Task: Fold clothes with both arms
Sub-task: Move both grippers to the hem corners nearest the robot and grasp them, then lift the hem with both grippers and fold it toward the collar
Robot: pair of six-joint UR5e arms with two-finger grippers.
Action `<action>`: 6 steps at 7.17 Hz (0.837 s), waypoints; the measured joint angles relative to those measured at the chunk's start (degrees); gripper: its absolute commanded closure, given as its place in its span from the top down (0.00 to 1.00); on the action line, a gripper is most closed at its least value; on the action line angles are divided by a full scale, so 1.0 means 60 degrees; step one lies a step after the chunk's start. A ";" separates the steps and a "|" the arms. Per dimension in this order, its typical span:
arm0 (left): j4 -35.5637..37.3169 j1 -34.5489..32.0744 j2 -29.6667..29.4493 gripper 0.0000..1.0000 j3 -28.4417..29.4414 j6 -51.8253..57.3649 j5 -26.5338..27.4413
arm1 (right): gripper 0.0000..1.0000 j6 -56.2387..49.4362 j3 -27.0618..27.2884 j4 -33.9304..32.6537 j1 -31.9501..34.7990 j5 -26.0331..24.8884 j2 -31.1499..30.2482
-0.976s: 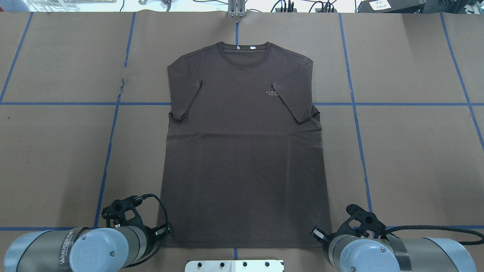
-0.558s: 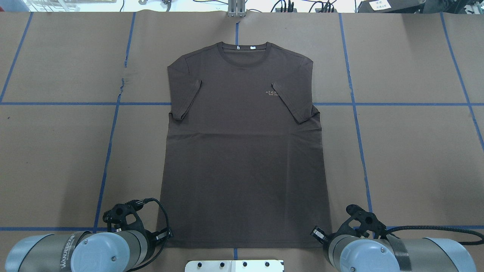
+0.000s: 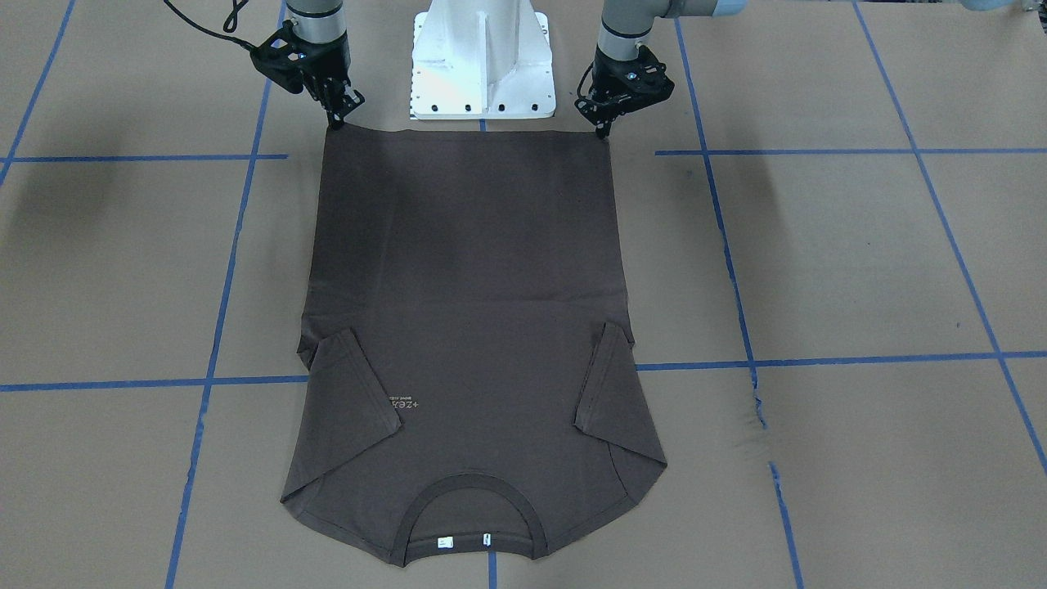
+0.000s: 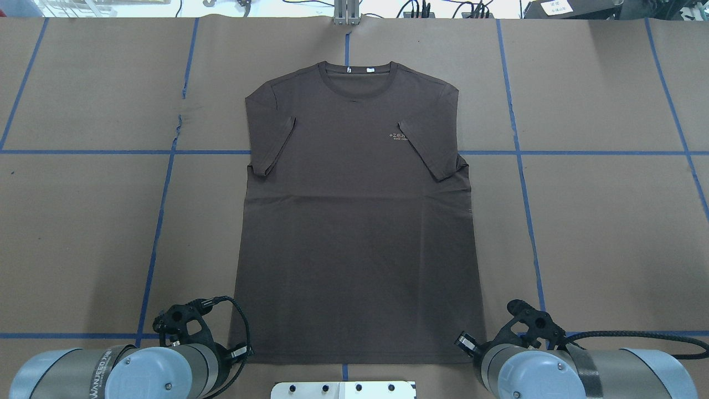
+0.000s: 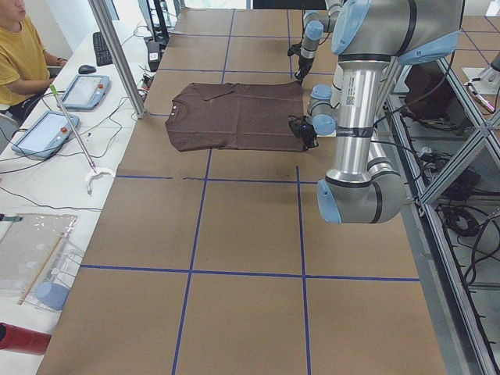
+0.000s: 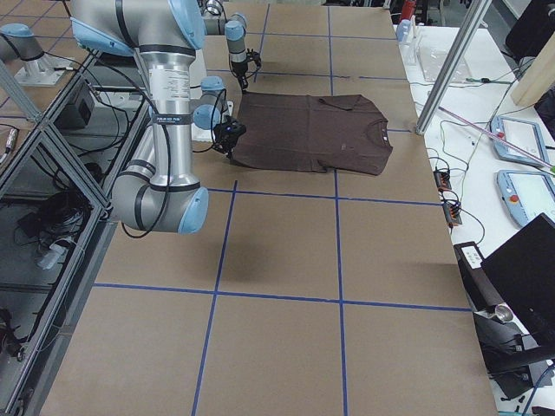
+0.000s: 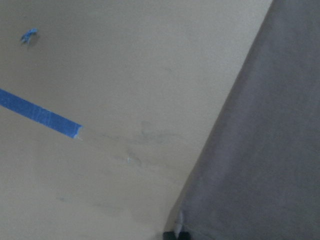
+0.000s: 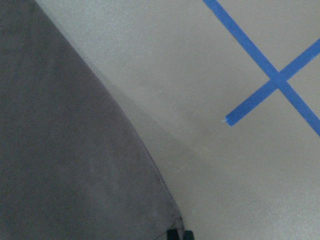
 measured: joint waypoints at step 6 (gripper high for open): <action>0.1590 0.0097 0.0083 0.00 -0.2348 -0.0660 -0.0080 | 0.00 -0.0006 0.1229 -0.0264 0.0055 0.0106 -0.0211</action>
